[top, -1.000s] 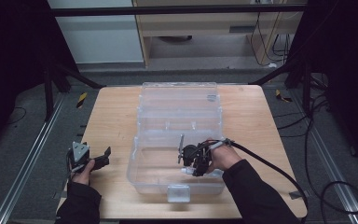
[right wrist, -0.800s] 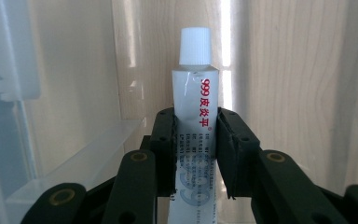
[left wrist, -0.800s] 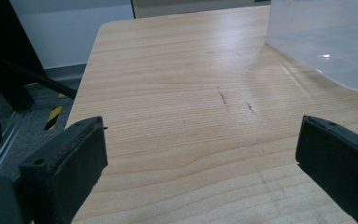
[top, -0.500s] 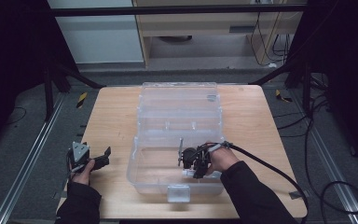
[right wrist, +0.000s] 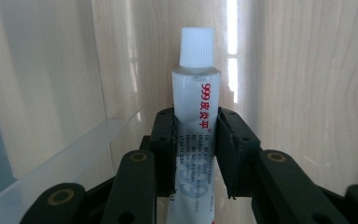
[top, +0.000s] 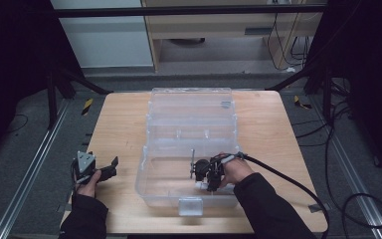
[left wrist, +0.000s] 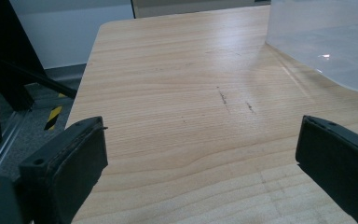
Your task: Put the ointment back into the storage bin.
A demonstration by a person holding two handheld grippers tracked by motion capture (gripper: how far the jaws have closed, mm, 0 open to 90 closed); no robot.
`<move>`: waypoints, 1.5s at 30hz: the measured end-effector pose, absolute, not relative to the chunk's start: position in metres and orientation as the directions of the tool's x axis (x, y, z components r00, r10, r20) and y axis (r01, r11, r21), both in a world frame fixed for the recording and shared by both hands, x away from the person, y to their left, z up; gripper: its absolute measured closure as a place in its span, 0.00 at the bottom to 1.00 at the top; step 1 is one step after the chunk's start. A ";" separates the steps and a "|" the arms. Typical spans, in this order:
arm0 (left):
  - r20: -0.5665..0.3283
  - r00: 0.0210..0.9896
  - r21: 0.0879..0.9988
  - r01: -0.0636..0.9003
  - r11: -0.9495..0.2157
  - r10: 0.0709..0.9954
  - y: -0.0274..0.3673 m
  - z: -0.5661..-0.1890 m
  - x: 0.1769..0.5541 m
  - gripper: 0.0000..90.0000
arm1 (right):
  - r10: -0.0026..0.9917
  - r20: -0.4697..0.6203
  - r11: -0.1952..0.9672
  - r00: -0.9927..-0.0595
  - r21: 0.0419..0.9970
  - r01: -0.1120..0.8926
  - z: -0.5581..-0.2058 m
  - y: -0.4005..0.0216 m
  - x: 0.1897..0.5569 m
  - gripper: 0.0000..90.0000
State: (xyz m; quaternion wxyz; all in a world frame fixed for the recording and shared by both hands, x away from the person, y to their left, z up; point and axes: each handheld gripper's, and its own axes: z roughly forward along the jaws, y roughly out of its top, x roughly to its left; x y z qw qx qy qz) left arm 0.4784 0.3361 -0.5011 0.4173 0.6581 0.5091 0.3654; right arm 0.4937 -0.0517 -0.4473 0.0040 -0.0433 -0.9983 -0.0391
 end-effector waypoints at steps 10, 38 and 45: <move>0.056 0.214 0.921 0.365 -0.133 0.975 0.336 -0.501 0.478 0.02 | 0.095 0.010 0.992 -0.995 0.082 0.096 -0.447 -0.053 0.494 0.75; 0.056 0.213 0.921 0.366 -0.132 0.976 0.336 -0.501 0.478 0.02 | 0.323 -0.083 0.842 -0.943 0.479 0.246 -0.355 -0.115 0.478 0.45; 0.056 0.212 0.921 0.366 -0.133 0.976 0.336 -0.501 0.478 0.02 | 0.429 -0.057 0.745 -0.901 0.586 0.318 -0.339 -0.151 0.473 0.36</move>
